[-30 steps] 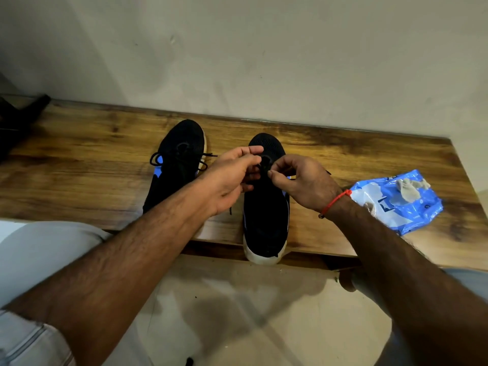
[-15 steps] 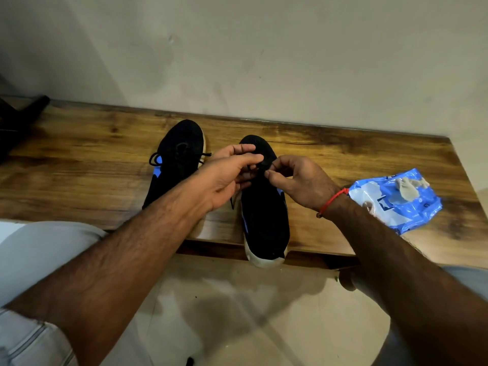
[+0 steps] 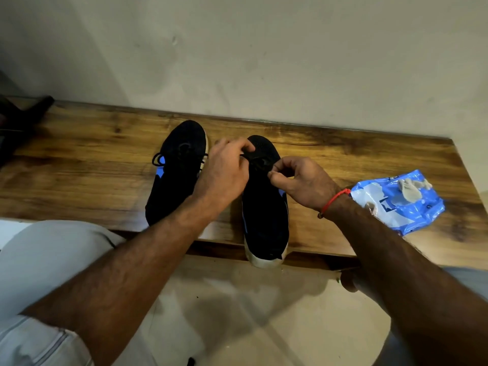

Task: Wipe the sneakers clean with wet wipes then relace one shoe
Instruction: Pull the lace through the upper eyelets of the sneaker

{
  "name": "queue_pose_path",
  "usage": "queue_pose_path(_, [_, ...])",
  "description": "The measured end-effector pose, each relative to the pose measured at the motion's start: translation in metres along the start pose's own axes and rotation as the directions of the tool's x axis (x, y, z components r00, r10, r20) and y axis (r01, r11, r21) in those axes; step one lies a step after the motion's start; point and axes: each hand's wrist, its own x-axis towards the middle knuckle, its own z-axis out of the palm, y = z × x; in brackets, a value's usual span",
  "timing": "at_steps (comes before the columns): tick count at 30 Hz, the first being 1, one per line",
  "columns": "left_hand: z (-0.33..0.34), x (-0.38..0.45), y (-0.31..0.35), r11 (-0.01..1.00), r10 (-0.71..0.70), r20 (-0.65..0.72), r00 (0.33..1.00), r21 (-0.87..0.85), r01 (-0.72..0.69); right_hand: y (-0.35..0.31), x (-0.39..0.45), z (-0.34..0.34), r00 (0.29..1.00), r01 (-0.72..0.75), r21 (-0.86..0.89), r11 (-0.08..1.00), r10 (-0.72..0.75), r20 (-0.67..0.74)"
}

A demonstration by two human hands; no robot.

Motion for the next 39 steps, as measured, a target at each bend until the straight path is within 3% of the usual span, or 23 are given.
queue_pose_path(1, [-0.004,0.000,0.007,0.945,-0.218,0.159,0.963,-0.213,0.249,0.001,0.000,0.000,1.000,-0.002,-0.002,1.000,0.002,-0.010])
queue_pose_path(2, [-0.008,0.000,0.013,0.777,-0.372,0.382,0.846,-0.370,0.509,0.001,0.000,0.000,1.000,-0.006,0.000,1.000,0.006,-0.018])
queue_pose_path(3, [-0.012,-0.001,0.018,0.533,-0.429,0.555,0.713,-0.482,0.696,0.002,0.000,0.000,1.000,-0.007,-0.001,1.000,0.007,-0.022])
queue_pose_path(4, [-0.013,-0.001,0.018,0.422,-0.413,0.617,0.670,-0.523,0.741,0.003,-0.001,0.000,1.000,-0.006,-0.006,1.000,0.006,-0.024])
queue_pose_path(5, [-0.013,0.001,0.017,0.370,-0.402,0.624,0.670,-0.559,0.742,0.004,-0.001,-0.001,1.000,-0.007,-0.014,1.000,0.006,-0.025])
queue_pose_path(7, [-0.016,0.002,0.016,0.462,-0.407,0.520,0.751,-0.592,0.661,0.005,-0.001,-0.001,1.000,-0.010,-0.017,1.000,0.010,-0.027])
queue_pose_path(8, [-0.017,0.002,0.012,0.637,-0.410,0.374,0.832,-0.536,0.555,0.005,-0.002,-0.001,1.000,-0.011,-0.016,1.000,0.011,-0.028])
queue_pose_path(9, [-0.017,0.003,0.005,0.856,-0.339,0.201,0.919,-0.339,0.390,0.005,-0.001,-0.001,1.000,-0.013,-0.016,1.000,0.013,-0.028])
queue_pose_path(10, [-0.017,0.006,-0.005,0.980,-0.199,0.018,0.980,0.004,0.199,0.005,-0.001,-0.001,1.000,-0.015,-0.017,1.000,0.015,-0.026])
queue_pose_path(11, [-0.020,0.007,-0.010,0.952,-0.053,-0.103,0.993,0.294,0.081,0.005,0.000,-0.001,1.000,-0.015,-0.019,1.000,0.015,-0.022])
queue_pose_path(12, [-0.023,0.006,-0.009,0.920,0.024,-0.169,0.985,0.390,0.044,0.005,0.000,-0.001,1.000,-0.013,-0.023,1.000,0.012,-0.019])
queue_pose_path(13, [-0.025,0.006,-0.006,0.943,0.003,-0.167,0.986,0.328,0.052,0.004,0.000,-0.001,1.000,-0.008,-0.030,1.000,0.007,-0.019])
queue_pose_path(14, [-0.025,0.008,-0.003,0.988,-0.088,-0.139,0.986,0.112,0.104,0.004,0.000,-0.001,1.000,-0.002,-0.039,0.999,0.001,-0.022])
queue_pose_path(15, [-0.025,0.010,0.002,0.946,-0.243,-0.035,0.969,-0.228,0.229,0.004,0.000,-0.001,1.000,0.003,-0.044,0.999,-0.004,-0.024])
queue_pose_path(16, [-0.024,0.010,0.007,0.770,-0.356,0.119,0.927,-0.525,0.363,0.003,0.000,-0.001,1.000,0.003,-0.044,0.999,-0.004,-0.025])
queue_pose_path(17, [-0.023,0.010,0.009,0.610,-0.373,0.207,0.904,-0.680,0.407,0.003,-0.001,-0.001,1.000,0.002,-0.043,0.999,-0.003,-0.027])
queue_pose_path(18, [-0.020,0.012,0.007,0.580,-0.356,0.189,0.915,-0.723,0.375,0.003,-0.001,-0.001,1.000,0.000,-0.045,0.999,-0.001,-0.028])
queue_pose_path(21, [-0.016,0.014,0.002,0.833,-0.224,-0.056,0.973,-0.529,0.162,0.005,-0.001,-0.001,1.000,-0.017,-0.041,0.999,0.017,-0.023])
queue_pose_path(24, [-0.020,0.013,0.002,0.947,-0.084,-0.055,0.995,-0.317,0.062,0.005,-0.001,-0.001,1.000,-0.020,-0.039,0.999,0.019,-0.022])
queue_pose_path(27, [-0.015,0.007,0.004,0.966,-0.106,0.125,0.986,-0.223,0.132,0.005,-0.001,0.000,0.999,-0.029,-0.019,0.999,0.029,-0.043])
queue_pose_path(31, [-0.007,0.001,0.001,0.954,-0.187,0.388,0.902,-0.145,0.261,0.005,-0.001,0.001,0.998,-0.021,0.041,0.999,0.024,-0.050])
queue_pose_path(35, [-0.007,0.003,-0.001,0.897,-0.201,0.366,0.909,-0.303,0.321,0.005,-0.001,0.001,0.999,-0.012,0.041,0.999,0.014,-0.037])
queue_pose_path(39, [-0.015,0.008,-0.004,0.991,-0.102,0.229,0.968,-0.062,0.119,0.006,-0.001,0.001,0.998,-0.042,0.038,0.998,0.043,-0.040])
